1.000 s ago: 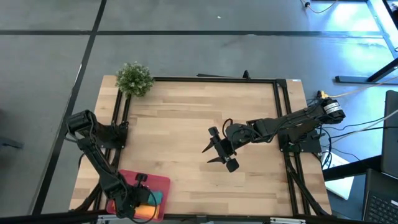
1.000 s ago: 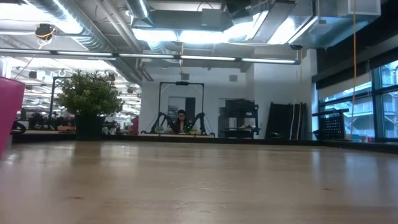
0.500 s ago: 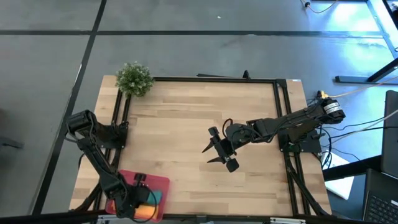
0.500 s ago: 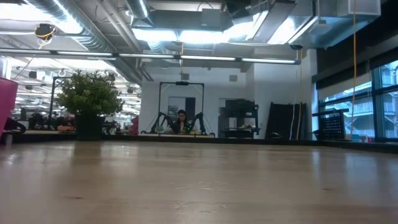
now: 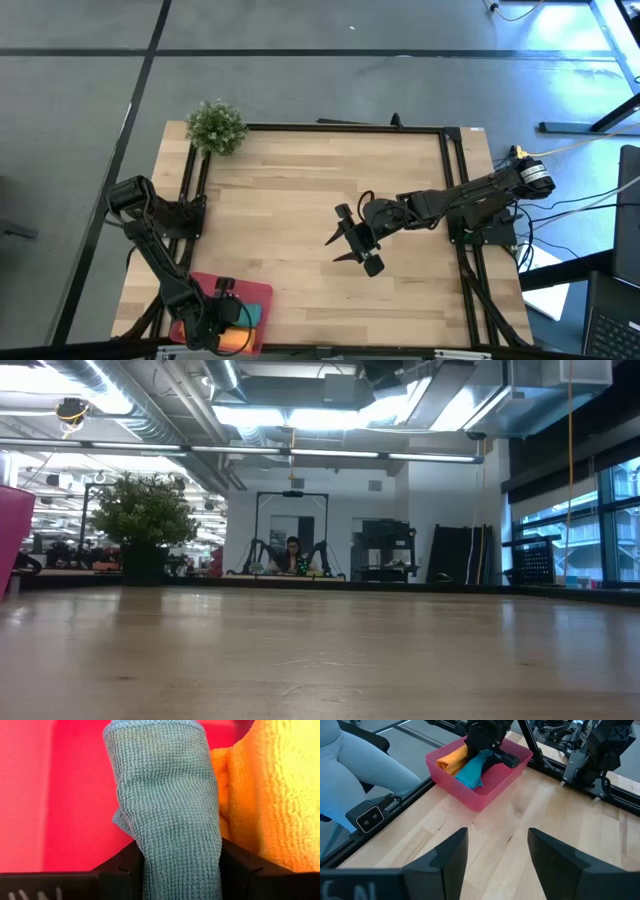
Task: Roll microfiber towels into tight, uniform cylinder then place into a basket
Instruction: Put the blue microfiber cloth into the bin, then return to Home Position
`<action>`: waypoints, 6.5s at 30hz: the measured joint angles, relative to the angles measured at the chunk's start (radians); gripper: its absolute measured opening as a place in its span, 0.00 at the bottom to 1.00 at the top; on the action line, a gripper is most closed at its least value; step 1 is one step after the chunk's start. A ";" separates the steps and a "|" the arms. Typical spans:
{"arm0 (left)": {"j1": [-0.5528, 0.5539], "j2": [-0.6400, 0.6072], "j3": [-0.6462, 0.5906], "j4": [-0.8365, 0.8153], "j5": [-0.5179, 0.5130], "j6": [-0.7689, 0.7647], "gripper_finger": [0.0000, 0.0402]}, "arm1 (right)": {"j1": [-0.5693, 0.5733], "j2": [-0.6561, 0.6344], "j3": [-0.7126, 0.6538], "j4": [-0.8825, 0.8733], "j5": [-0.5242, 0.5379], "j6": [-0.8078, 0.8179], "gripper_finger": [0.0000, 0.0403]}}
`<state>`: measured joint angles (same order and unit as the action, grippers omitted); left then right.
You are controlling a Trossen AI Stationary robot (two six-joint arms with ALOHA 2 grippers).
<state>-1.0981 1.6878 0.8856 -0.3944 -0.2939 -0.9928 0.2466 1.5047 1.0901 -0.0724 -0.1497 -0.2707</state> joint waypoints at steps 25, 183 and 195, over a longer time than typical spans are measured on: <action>0.000 -0.008 0.000 -0.019 -0.001 -0.045 0.91 | 0.000 0.000 0.000 0.000 0.000 0.000 0.51; 0.635 -1.291 -0.878 0.641 -0.060 1.135 0.90 | -0.055 -1.274 -1.082 0.322 0.157 0.289 0.51; 0.635 -1.291 -0.878 0.641 -0.060 1.135 0.90 | -0.055 -1.274 -1.082 0.322 0.157 0.289 0.51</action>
<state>-0.4629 0.3969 0.0074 0.2462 -0.3542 0.1421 0.1917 0.2310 0.0078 0.2493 0.0071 0.0181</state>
